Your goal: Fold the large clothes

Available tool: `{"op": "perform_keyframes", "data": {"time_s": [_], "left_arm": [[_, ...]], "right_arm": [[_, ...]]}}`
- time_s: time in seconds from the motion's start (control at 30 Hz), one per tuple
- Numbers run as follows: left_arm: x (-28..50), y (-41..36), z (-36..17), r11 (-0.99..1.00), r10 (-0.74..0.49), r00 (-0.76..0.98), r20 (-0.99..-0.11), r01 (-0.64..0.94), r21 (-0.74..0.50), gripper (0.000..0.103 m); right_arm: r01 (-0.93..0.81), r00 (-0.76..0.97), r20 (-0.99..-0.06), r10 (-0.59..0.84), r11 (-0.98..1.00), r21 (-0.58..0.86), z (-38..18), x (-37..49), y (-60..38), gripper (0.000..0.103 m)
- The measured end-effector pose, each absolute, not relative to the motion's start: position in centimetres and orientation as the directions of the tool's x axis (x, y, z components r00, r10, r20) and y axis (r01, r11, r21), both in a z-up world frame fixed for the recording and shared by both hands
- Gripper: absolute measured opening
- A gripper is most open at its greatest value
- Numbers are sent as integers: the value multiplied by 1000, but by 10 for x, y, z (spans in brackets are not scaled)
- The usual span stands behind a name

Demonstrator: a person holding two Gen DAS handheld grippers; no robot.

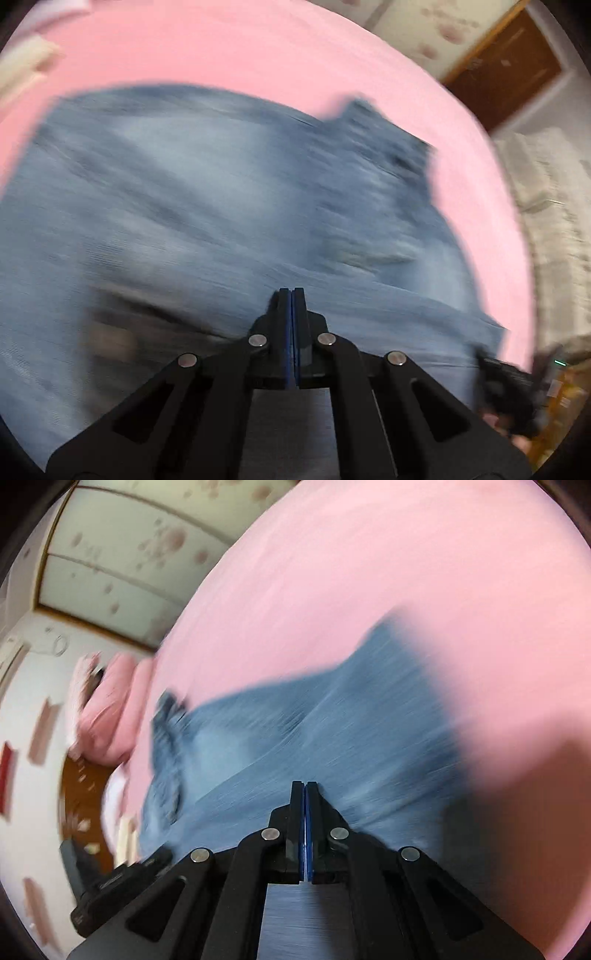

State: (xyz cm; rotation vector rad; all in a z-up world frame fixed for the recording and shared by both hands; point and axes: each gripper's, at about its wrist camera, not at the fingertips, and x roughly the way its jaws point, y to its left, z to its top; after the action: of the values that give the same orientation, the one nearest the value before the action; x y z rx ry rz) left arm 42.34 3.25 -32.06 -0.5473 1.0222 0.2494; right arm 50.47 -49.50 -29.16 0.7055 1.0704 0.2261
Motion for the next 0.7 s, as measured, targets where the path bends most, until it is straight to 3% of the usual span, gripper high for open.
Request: {"op": "perform_keyframes", "data": {"time_s": [0.07,0.13,0.3,0.47,0.57,0.7], "left_arm": [[414,53,-322,834,-20,510,-860,-466,-296,1],[412,62,-324,832,-72,516,-854,-440,-336,1],[420,40,-318,915,39,481,-876,-369,-162,1],[411,52,-310,848,4,493,-870,-463,-259,1],[395,47,-292,835,2,498,-867,-478,-272,1],[384,8,-284,854,-162,483,-861,-368,-367,2]], "right_arm": [[185,502,-752,426,797,575,-287,501,-515,0],[173,501,-772,392,828,533,-282,501,-522,0],[184,540,-838,80,960,210,-261,499,-503,0],[226,547,-837,9,961,158,-251,493,-512,0],[210,566,-815,122,935,285,-238,494,-494,0],[82,498,-747,441,834,546,-234,490,-449,0]]}}
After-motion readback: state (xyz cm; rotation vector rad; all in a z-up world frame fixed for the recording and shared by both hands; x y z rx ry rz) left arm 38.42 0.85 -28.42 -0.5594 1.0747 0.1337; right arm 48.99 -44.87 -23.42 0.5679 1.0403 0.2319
